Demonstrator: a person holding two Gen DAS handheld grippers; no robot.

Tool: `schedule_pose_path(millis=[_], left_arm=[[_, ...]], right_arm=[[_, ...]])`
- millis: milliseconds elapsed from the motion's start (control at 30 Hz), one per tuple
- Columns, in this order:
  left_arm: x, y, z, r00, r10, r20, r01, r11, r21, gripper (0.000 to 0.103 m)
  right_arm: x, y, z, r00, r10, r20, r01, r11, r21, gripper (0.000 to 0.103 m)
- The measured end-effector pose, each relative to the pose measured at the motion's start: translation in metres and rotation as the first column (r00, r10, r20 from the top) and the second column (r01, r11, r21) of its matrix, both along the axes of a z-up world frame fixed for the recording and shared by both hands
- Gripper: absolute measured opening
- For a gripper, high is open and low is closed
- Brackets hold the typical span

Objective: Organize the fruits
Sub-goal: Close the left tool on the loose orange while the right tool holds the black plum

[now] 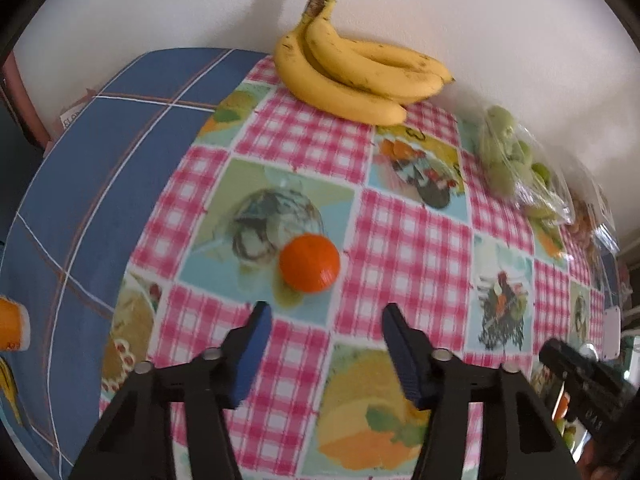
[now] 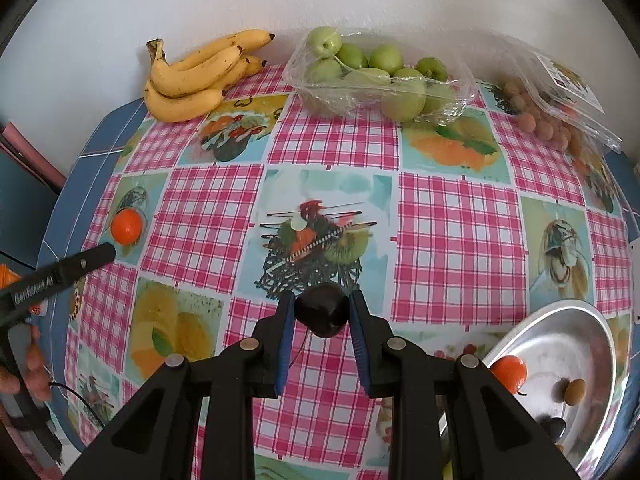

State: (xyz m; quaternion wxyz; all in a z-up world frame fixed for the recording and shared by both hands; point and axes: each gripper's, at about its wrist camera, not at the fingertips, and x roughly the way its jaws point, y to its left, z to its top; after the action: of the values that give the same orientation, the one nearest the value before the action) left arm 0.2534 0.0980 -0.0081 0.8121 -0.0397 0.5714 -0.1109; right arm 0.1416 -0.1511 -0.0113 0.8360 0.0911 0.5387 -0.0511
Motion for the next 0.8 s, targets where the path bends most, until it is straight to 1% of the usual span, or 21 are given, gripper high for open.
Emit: schedule_pose_path(millis=[133,333,400,433,467,633,800], left_arm=[[0.014,-0.003,-0.003,1.000,-0.003,0.002,0.003,1.000,0.023,0.051],[0.030,-0.006,-0.017,1.000,-0.008,-0.025,0.010,0.999,0.054,0.049],[0.033,-0.007,-0.021,0.999,-0.009,-0.037,0.011,0.999,0.052,0.046],[0.034,-0.007,-0.023,0.999,-0.008,-0.041,0.010,0.998,0.059,0.043],[0.036,-0.008,-0.024,0.999,-0.009,-0.042,0.012,0.998,0.067,0.042],[0.038,-0.012,-0.025,1.000,-0.009,-0.028,0.011,0.997,0.073,0.041],[0.029,-0.016,-0.023,1.000,-0.005,-0.018,0.006,0.998,0.069,0.041]], right_arm=[[0.002,-0.002,-0.003,1.000,0.004,-0.002,-0.004,1.000,-0.004,0.028],[0.006,-0.005,-0.009,1.000,0.005,-0.011,-0.005,1.000,-0.011,0.028],[0.007,-0.006,-0.010,1.000,0.005,-0.011,-0.005,1.000,-0.011,0.028],[0.007,-0.006,-0.010,1.000,0.005,-0.011,-0.005,1.000,-0.012,0.028],[0.007,-0.006,-0.010,1.000,0.004,-0.010,-0.004,1.000,-0.011,0.028],[0.008,-0.007,-0.012,1.000,0.004,-0.010,-0.004,1.000,-0.010,0.028],[0.007,-0.009,-0.011,1.000,0.003,-0.002,-0.003,1.000,0.000,0.028]])
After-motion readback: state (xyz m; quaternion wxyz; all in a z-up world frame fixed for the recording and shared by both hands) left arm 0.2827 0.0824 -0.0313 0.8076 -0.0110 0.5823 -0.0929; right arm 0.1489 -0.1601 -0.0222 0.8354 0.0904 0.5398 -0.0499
